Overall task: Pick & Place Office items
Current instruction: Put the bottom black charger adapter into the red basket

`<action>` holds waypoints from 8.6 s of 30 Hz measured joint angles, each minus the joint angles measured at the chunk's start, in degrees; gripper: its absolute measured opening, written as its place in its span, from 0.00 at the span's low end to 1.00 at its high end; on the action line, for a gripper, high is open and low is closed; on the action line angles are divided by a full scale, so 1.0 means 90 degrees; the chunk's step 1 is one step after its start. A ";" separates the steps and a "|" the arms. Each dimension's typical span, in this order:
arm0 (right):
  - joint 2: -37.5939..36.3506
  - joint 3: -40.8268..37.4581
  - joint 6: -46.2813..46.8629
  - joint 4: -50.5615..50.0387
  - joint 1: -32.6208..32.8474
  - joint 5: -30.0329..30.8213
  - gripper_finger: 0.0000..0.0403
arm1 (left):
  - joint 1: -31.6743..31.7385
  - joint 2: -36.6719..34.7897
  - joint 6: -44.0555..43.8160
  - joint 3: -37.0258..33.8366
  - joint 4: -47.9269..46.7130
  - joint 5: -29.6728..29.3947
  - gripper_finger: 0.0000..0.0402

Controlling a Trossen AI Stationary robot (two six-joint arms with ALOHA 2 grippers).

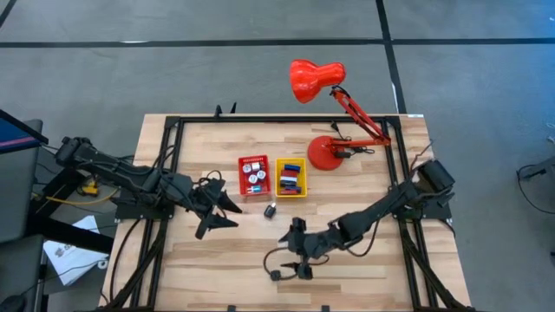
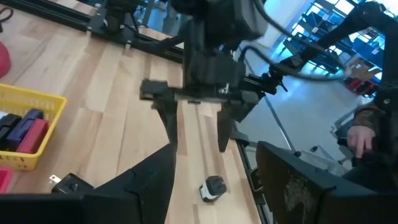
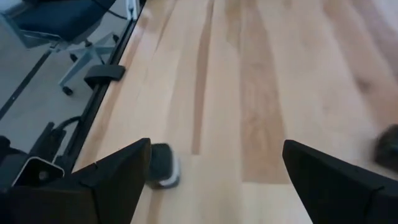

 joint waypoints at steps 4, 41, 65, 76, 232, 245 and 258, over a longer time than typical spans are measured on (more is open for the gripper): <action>0.0497 0.0418 0.0056 0.0018 0.0124 0.0000 0.88 | 0.0000 0.0000 0.0007 0.0000 -0.0002 -0.0022 0.54; 0.1988 0.2133 -0.0092 -0.1786 0.0349 -0.0444 0.59 | -0.0403 0.0000 0.0005 0.0005 -0.0345 -0.0117 0.52; 0.0574 0.2126 0.0751 -0.2601 -0.0222 -0.0187 0.33 | -0.0403 0.0000 0.0234 0.0007 -0.0444 -0.0535 0.52; -0.1522 0.2133 0.0904 -0.2873 -0.1379 0.0302 0.34 | -0.0343 0.0595 0.1754 0.0012 0.0673 -0.2471 0.52; 0.0487 0.3102 0.4891 0.4261 -0.2874 -0.3934 0.41 | 0.0668 0.0238 0.3555 0.0015 0.5131 0.0022 0.39; 0.0446 0.3126 0.4887 0.4375 -0.2876 -0.4069 0.35 | 0.0628 0.0200 0.3439 -0.0007 0.4870 0.0020 0.60; 0.0454 0.3123 0.5183 0.2666 -0.2943 -0.4435 0.35 | 0.0627 -0.0625 0.2474 -0.0005 0.2682 0.0033 0.86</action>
